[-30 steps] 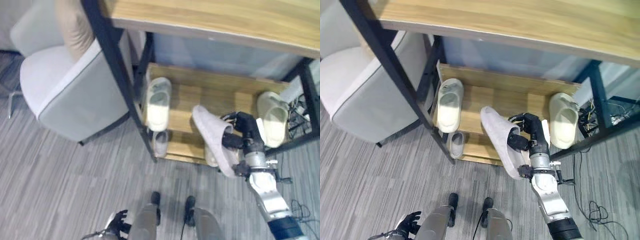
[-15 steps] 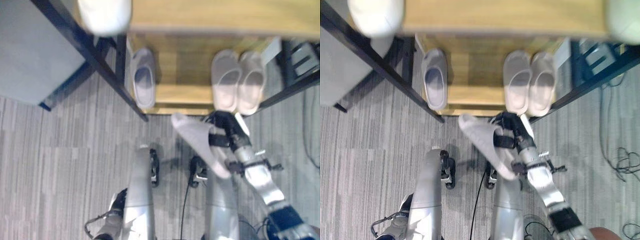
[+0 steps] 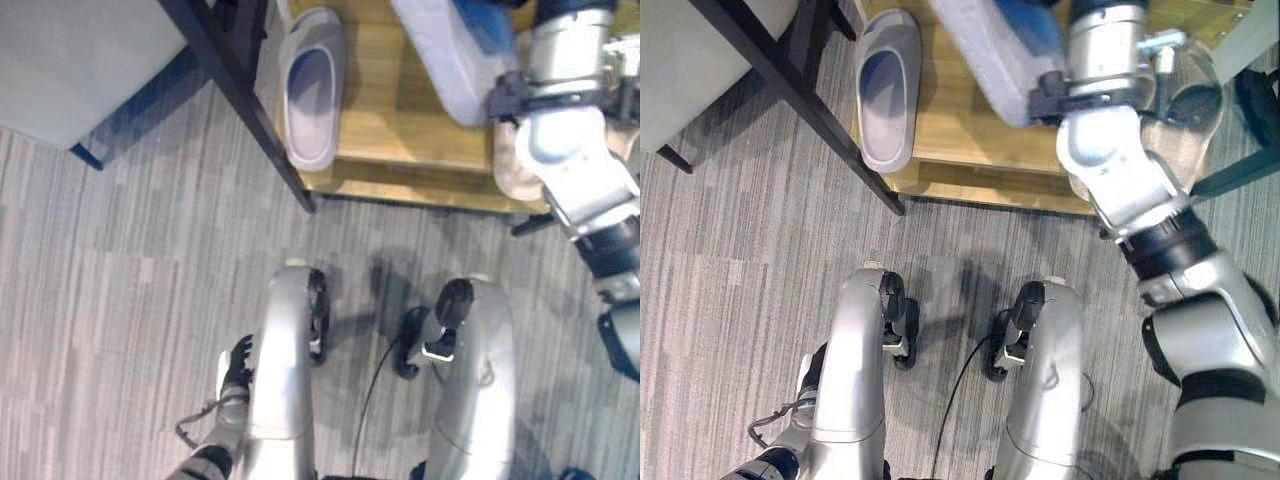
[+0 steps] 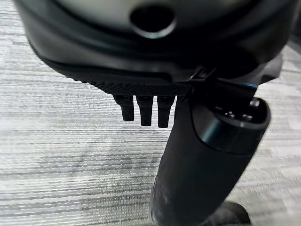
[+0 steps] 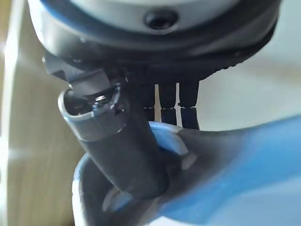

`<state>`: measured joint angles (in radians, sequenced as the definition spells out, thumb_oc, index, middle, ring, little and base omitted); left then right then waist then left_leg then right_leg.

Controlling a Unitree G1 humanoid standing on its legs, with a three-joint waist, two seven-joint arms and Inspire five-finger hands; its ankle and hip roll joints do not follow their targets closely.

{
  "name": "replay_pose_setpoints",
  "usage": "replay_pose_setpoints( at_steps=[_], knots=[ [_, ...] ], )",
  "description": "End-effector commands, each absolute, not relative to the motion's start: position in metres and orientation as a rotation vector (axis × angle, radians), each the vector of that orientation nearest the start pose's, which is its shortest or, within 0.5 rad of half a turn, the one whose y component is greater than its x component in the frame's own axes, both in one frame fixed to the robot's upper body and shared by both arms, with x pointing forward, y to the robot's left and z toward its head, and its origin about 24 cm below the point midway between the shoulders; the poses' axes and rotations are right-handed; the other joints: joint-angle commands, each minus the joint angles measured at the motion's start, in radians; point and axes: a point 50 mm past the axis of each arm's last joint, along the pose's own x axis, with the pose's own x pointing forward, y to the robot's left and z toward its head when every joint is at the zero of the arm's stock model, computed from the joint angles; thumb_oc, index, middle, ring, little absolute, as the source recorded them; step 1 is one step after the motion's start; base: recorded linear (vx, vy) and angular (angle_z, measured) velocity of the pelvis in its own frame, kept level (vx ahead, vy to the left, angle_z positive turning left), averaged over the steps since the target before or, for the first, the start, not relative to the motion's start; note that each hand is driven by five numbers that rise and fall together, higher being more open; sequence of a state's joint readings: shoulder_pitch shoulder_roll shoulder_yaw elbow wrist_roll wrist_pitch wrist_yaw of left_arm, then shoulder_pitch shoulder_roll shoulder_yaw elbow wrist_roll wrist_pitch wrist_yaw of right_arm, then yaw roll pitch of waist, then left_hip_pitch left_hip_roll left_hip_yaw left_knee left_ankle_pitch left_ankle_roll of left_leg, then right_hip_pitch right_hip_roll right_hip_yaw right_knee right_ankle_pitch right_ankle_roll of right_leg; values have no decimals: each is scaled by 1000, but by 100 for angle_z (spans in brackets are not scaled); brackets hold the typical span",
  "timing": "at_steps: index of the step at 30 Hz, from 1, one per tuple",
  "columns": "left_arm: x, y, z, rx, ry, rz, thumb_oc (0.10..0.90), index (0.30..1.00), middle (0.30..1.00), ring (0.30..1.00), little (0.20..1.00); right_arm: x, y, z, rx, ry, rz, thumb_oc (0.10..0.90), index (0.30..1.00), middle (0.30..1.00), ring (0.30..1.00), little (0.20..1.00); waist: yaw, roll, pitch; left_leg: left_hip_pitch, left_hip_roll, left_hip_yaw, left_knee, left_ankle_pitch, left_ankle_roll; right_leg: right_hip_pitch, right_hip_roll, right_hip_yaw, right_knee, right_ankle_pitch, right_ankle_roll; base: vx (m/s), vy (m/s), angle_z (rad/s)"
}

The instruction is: Arrange the slippers neatly on the shoe rack.

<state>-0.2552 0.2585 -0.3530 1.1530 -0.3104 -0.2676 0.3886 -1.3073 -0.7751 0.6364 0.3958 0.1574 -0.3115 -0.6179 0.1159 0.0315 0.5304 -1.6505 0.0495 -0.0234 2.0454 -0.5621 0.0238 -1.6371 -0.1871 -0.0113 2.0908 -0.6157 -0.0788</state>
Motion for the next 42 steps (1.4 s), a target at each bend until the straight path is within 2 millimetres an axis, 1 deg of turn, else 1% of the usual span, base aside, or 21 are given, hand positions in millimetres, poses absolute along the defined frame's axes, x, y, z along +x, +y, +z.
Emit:
replay_pose_setpoints(
  at_steps=[1,2,6,7,8,10,13,15,16,19,24,25,28,29,31,33,34,35,38,39,42],
  knots=[
    [180,251,-116,355,728,446,800,900,900,900,900,299,-132,434,-420,-1436,-227,400,300,300,300,300,36,-46,-10,80,-16,-5,23,-160,59,68,-6,42,1,-98,-10,0,0,0],
    [174,251,-119,358,745,452,800,900,900,900,900,302,-137,430,-440,-1422,-247,400,300,300,300,300,38,-58,-10,80,-19,-7,31,-174,62,67,-8,43,7,-105,-15,0,0,0],
    [165,252,-121,361,748,459,800,900,900,900,900,310,-160,418,-419,-1368,-345,400,300,300,300,300,38,-70,-10,80,-12,-12,72,-208,64,67,-14,35,32,-123,-21,0,0,0],
    [156,257,-125,346,782,486,800,900,900,900,900,321,-170,410,-408,-1304,-378,400,300,300,300,300,43,-74,-10,80,-2,-20,100,-220,66,67,-11,26,45,-119,-20,0,0,0],
    [153,260,-125,352,792,498,800,900,900,900,900,325,-173,408,-415,-1276,-394,400,300,300,300,300,49,-73,-10,80,-3,-23,105,-222,67,67,-9,23,46,-119,-19,26,24,-8],
    [150,263,-126,350,804,510,800,900,900,900,900,331,-174,407,-454,-1249,-401,400,300,300,300,300,52,-71,-10,80,-2,-29,106,-222,68,67,-4,18,40,-117,-18,4,16,-12],
    [155,262,-124,331,779,511,800,900,900,900,900,335,-177,406,-465,-1223,-417,400,300,300,300,300,54,-65,-10,80,0,-38,110,-223,69,67,-6,8,38,-116,-19,-9,14,-6],
    [159,265,-120,296,747,525,800,900,900,900,900,340,-178,403,-535,-1194,-422,400,300,300,300,300,53,-63,-10,80,-1,-42,114,-224,68,67,-7,3,40,-117,-19,-3,6,-5],
    [161,266,-117,279,725,537,800,900,900,900,900,343,-181,400,-579,-1169,-436,400,300,300,300,300,54,-61,-10,80,-2,-46,119,-225,67,67,-7,-1,42,-118,-18,-3,9,-3],
    [164,267,-115,257,706,549,800,900,900,900,900,344,-184,399,-548,-1161,-454,400,300,300,300,300,59,-59,-10,80,-1,-49,123,-228,68,67,-8,-9,41,-117,-19,-4,4,-1],
    [162,266,-116,258,709,527,800,900,900,900,900,352,-181,398,-584,-1118,-440,400,300,300,300,300,70,-54,-10,80,2,-59,128,-225,66,67,-7,-17,36,-107,-14,0,0,0],
    [161,265,-117,251,718,518,800,900,900,900,900,352,-177,401,-581,-1115,-423,800,900,900,900,900,69,-53,-10,80,3,-59,131,-227,65,67,-7,-17,37,-110,-15,0,0,0],
    [161,264,-118,255,719,511,800,900,900,900,900,355,-178,399,-582,-1097,-424,800,900,900,900,900,69,-53,-10,80,4,-58,133,-227,65,67,-6,-14,40,-110,-14,0,0,0],
    [160,263,-119,259,730,492,800,900,900,900,900,357,-174,399,-607,-1086,-399,800,900,900,900,900,67,-56,-10,80,5,-57,135,-229,65,67,-2,-11,44,-113,-14,0,0,0],
    [160,264,-119,257,733,493,800,900,900,900,900,358,-176,399,-628,-1068,-394,800,900,900,900,900,66,-57,-10,80,6,-58,134,-229,65,67,-2,-10,44,-113,-14,0,0,0],
    [158,266,-120,242,742,492,800,900,900,900,900,359,-172,399,-691,-1057,-345,800,900,900,900,900,64,-63,-10,80,6,-59,134,-231,64,67,-2,-7,44,-112,-13,0,0,0],
    [158,265,-120,241,742,492,800,900,900,900,900,359,-172,399,-692,-1057,-345,800,900,900,900,900,63,-63,-10,80,6,-59,133,-231,64,67,-2,-7,44,-112,-12,0,0,0],
    [158,264,-120,233,738,476,800,900,900,900,900,361,-180,397,-748,-1021,-351,800,900,900,900,900,62,-65,-10,80,4,-64,132,-231,63,67,-1,-4,44,-113,-12,0,0,0],
    [158,264,-120,231,738,465,800,900,900,900,900,360,-186,399,-777,-1010,-356,800,900,900,900,900,62,-67,-10,80,0,-67,129,-232,64,67,-2,-1,42,-116,-13,0,0,0],
    [158,264,-120,227,739,460,800,900,900,900,900,361,-191,397,-785,-987,-359,800,900,900,900,900,61,-69,-10,80,-1,-68,125,-231,64,67,-3,0,40,-115,-14,0,0,0],
    [154,263,-123,222,767,448,800,900,900,900,900,358,-193,396,-798,-994,-329,800,900,900,900,900,54,-77,-10,80,0,-70,122,-232,64,67,0,1,39,-117,-18,0,0,0]
  ],
)
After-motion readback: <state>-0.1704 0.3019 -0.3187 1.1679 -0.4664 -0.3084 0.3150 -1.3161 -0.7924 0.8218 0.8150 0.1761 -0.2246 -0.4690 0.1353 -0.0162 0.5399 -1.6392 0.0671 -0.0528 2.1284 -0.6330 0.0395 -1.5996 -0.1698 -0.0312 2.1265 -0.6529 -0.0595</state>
